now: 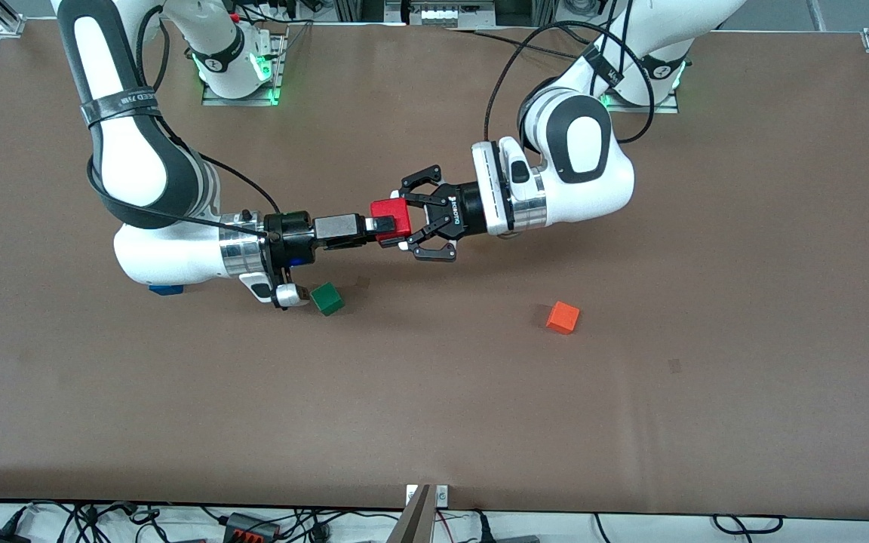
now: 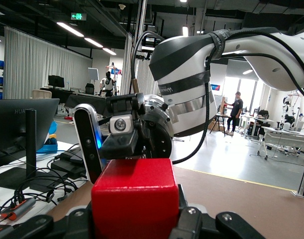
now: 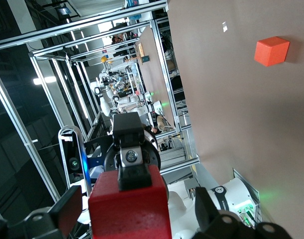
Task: Pass red block to right arm, stack on blue
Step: 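Bring the red cube to the right gripper and close it on the cube, then open the left gripper and draw it back from the red cube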
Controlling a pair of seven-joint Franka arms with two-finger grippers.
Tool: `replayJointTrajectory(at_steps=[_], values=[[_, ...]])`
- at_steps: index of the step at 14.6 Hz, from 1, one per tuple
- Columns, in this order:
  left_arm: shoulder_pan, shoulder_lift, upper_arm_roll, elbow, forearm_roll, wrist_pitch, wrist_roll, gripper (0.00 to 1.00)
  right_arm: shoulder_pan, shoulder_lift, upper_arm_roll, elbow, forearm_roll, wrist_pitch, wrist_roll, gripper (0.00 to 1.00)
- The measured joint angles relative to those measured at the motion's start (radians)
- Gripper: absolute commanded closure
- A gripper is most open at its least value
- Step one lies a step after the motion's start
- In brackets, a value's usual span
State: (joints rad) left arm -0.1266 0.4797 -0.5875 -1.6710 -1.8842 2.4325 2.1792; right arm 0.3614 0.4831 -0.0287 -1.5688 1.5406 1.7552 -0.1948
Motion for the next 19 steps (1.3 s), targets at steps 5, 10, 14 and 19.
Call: replayJointTrajectory(at_steps=[5,10,14,19], values=[[0.0,0.0,0.0,-0.001,0.0,0.002,0.001,0.94,0.004,0.0,0.0,0.001,0.003,0.001,-0.047,1.0],[0.0,0.004,0.0,-0.001,-0.002,0.003,0.001,0.74,0.003,0.002,-0.002,0.003,0.006,0.0,-0.09,1.0],[0.0,0.004,-0.001,0.003,-0.002,0.003,0.003,0.0,0.004,0.005,-0.002,0.003,0.006,0.0,-0.097,1.0],[-0.001,0.004,-0.001,0.008,-0.002,0.003,0.003,0.0,0.005,0.009,-0.002,0.003,0.004,0.001,-0.101,1.0]])
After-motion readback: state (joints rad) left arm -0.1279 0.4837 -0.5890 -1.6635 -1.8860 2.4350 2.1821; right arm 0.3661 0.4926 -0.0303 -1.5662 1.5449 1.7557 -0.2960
